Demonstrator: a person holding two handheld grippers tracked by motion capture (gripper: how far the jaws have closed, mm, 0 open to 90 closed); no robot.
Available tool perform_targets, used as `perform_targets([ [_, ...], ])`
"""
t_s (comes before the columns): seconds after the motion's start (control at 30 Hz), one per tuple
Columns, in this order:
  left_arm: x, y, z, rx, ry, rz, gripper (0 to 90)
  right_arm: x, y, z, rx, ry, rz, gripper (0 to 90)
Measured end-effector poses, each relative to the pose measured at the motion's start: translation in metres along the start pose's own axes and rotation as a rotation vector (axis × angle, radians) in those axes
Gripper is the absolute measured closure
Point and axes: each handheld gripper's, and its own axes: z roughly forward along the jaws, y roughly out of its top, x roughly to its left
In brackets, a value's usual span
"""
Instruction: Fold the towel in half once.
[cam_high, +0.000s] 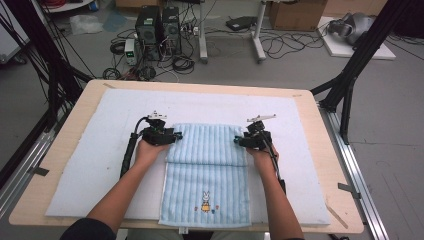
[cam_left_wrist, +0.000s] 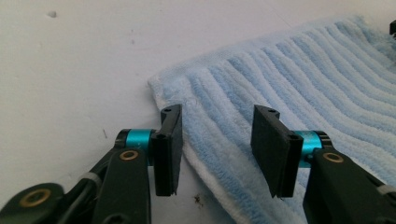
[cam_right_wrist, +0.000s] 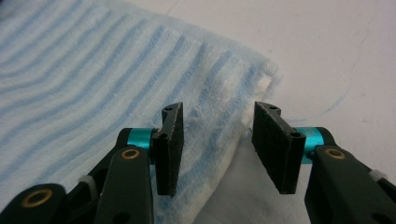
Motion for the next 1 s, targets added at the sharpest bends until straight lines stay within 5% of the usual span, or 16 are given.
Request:
perform_targets([
  [0.1,-0.002,0.0,0.0,0.02,0.019,0.073,71.2,0.002,0.001,0.001,0.006,-0.034,-0.05,66.2],
  [0.17,-0.003,0.0,0.0,0.026,0.02,0.087,85.0,0.003,0.002,0.001,0.009,-0.027,-0.066,77.0],
  [0.33,-0.001,0.0,0.0,0.011,0.011,0.069,87.2,0.007,0.003,0.002,0.014,-0.027,-0.122,86.6],
  [0.57,0.003,0.007,-0.018,-0.1,-0.062,-0.003,87.4,0.0,0.004,-0.015,-0.072,0.031,-0.054,86.6],
  [1.0,-0.011,0.006,-0.065,-0.196,-0.176,0.011,87.4,0.016,-0.007,-0.068,-0.181,0.117,-0.093,86.6],
])
